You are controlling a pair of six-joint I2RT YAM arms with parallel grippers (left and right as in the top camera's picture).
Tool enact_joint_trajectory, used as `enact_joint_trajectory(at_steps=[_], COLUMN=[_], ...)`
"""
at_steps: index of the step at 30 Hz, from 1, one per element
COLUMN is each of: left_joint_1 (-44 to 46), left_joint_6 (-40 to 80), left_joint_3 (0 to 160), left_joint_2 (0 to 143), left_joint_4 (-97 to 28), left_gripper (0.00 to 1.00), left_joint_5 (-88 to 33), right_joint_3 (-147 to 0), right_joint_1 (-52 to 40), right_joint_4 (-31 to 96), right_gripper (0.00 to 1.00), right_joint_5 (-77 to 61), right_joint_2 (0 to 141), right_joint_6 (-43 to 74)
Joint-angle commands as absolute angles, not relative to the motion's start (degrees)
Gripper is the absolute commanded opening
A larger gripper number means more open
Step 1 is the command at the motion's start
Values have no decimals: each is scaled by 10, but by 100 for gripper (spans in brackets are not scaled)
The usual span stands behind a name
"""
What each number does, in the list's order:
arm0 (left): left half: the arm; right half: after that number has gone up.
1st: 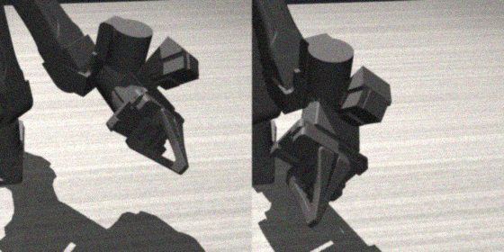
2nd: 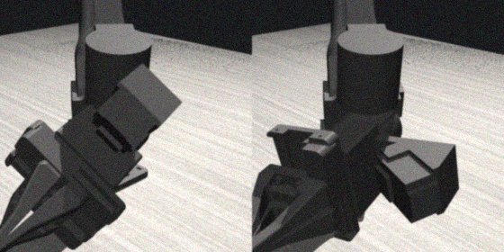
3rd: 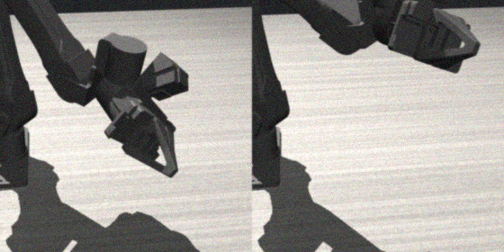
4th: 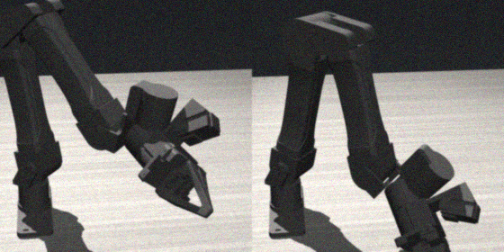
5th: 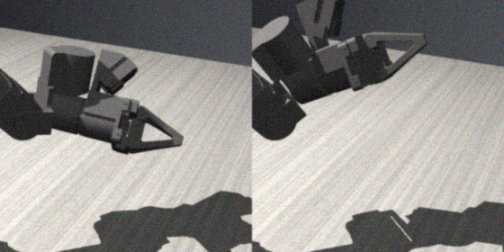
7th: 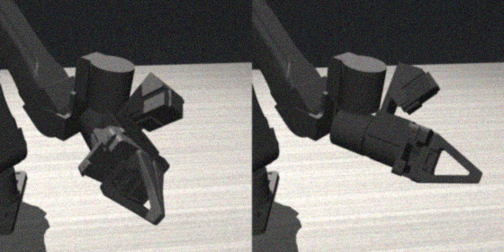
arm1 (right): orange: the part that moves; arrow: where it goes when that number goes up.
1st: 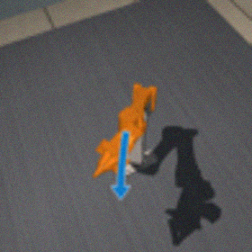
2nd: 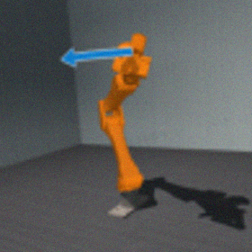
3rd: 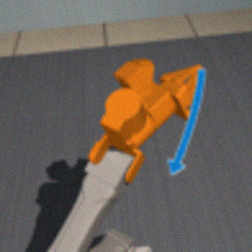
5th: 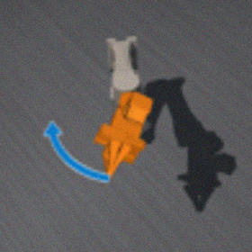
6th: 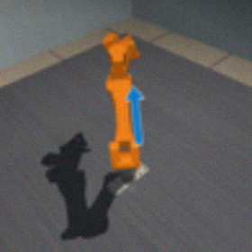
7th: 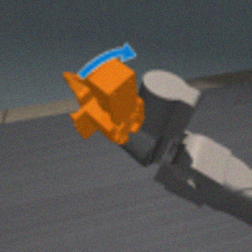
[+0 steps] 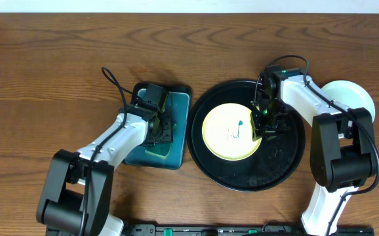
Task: Clean dirty plates on tray and stack at the side
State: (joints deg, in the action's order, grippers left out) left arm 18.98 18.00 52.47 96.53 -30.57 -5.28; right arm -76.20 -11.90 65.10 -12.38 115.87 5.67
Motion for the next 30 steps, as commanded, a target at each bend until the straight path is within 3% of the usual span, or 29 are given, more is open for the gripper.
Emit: enact_joint_trajectory(at_steps=[1, 12, 17, 23, 25, 26, 28, 30], left_joint_1=[192, 192, 192, 192, 192, 192, 192, 192], left_joint_6=[181, 181, 181, 181, 180, 180, 180, 180], left_joint_3=[515, 515, 515, 516, 517, 518, 524, 534], left_joint_2=[986, 989, 988, 988, 988, 988, 986, 981], left_joint_4=[-307, -307, -307, -307, -307, -308, -312, -322], left_gripper=[53, 38, 12, 9, 10, 15, 51, 57], left_joint_5=[-47, -47, -47, -47, -47, -47, -47, -47], right_joint_3=[-759, -759, -759, -759, -759, -759, -759, -759], right_joint_1=[-124, -124, -124, -124, -124, -124, -124, -124], right_joint_4=[651, 651, 651, 651, 651, 651, 652, 652], right_gripper=[37, 37, 38, 37, 38, 37, 37, 37], right_joint_5=[-124, -124, -124, -124, -124, -124, -124, -124], right_joint_2=[1165, 1165, 1165, 1165, 1165, 1165, 1165, 1165], right_joint_6=[64, 64, 64, 64, 64, 64, 64, 64])
